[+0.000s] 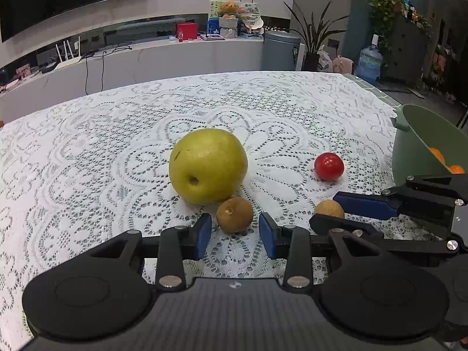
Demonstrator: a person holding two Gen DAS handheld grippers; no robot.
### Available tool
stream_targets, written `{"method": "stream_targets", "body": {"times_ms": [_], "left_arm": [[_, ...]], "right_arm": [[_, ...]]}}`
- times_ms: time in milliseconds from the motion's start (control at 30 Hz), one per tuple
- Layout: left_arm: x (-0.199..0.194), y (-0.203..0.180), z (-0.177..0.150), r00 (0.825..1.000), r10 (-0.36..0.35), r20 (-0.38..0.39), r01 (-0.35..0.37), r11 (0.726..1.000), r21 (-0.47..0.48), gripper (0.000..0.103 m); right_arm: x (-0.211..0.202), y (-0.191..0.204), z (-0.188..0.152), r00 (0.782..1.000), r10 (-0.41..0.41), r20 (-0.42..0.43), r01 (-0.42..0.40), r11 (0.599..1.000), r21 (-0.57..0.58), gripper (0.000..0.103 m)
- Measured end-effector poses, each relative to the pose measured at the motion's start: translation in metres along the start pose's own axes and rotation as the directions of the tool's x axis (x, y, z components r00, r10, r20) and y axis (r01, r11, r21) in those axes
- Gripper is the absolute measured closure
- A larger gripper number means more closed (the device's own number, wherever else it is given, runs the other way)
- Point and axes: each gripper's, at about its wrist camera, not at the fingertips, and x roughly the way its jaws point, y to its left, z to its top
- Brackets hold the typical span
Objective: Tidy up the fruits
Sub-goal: 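Grasp the other brown kiwi with the left tool while the right tool holds its kiwi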
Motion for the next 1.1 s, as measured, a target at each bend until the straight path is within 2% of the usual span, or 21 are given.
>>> {"method": "stream_targets", "body": {"times_ms": [100, 267, 567, 833, 1100], "left_arm": [[0.002, 0.000, 0.001, 1.000, 0.001, 0.005, -0.001, 1.000, 0.010, 0.061], [0.002, -0.003, 0.002, 1.000, -0.003, 0.017, 0.003, 0.999, 0.032, 0.072], [-0.007, -0.008, -0.002, 1.000, -0.005, 0.024, 0.004, 0.999, 0.044, 0.072], [-0.035, -0.003, -0.004, 0.999, -0.028, 0.047, 0.028, 1.000, -0.006, 0.072], [-0.055, -0.004, -0.007, 0.998, -0.034, 0.049, 0.037, 0.998, -0.056, 0.072]], "right_arm": [[0.000, 0.000, 0.000, 1.000, 0.001, 0.001, -0.001, 1.000, -0.001, 0.081], [0.001, 0.000, 0.000, 1.000, 0.001, 0.002, -0.001, 1.000, -0.007, 0.081], [-0.004, 0.001, 0.000, 1.000, 0.006, 0.008, -0.006, 1.000, -0.019, 0.081], [-0.034, 0.006, 0.000, 0.999, 0.003, 0.042, -0.001, 0.998, -0.059, 0.081], [-0.069, -0.002, 0.003, 0.996, -0.015, 0.088, 0.018, 0.999, -0.034, 0.081]]}}
